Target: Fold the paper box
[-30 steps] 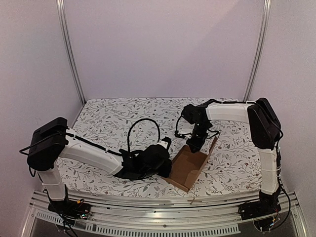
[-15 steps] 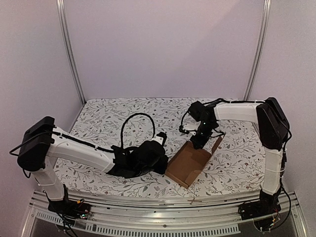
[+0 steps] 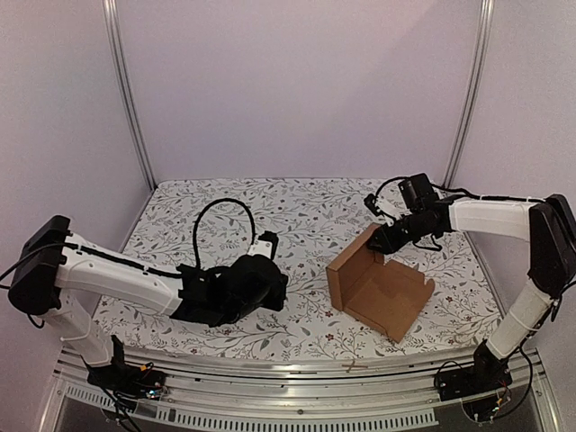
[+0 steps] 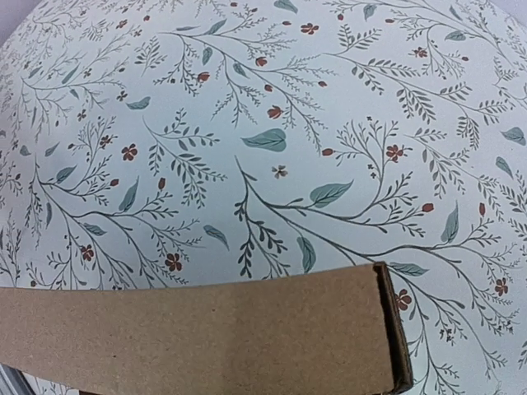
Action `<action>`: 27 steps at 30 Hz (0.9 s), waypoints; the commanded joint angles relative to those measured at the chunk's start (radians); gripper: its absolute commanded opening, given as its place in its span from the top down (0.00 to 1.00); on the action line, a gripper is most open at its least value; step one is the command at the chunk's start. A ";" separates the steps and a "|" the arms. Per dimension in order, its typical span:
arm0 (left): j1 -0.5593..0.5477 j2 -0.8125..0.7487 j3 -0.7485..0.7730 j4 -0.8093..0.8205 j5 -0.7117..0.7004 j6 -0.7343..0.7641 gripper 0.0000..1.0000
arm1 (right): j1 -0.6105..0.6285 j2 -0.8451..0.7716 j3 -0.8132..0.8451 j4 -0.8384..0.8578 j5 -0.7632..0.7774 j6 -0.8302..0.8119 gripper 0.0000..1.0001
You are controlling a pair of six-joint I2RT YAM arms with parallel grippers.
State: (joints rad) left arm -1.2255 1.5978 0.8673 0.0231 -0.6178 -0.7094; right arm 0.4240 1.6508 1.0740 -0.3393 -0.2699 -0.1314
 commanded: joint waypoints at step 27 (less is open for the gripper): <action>-0.019 -0.091 0.120 -0.184 -0.066 0.066 0.50 | -0.054 0.140 0.302 -0.486 -0.576 0.127 0.51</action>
State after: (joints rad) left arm -1.2369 1.6287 1.0878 -0.0822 -0.6231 -0.5533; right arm 0.3355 1.7260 1.3132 -0.7597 -0.7574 -0.0338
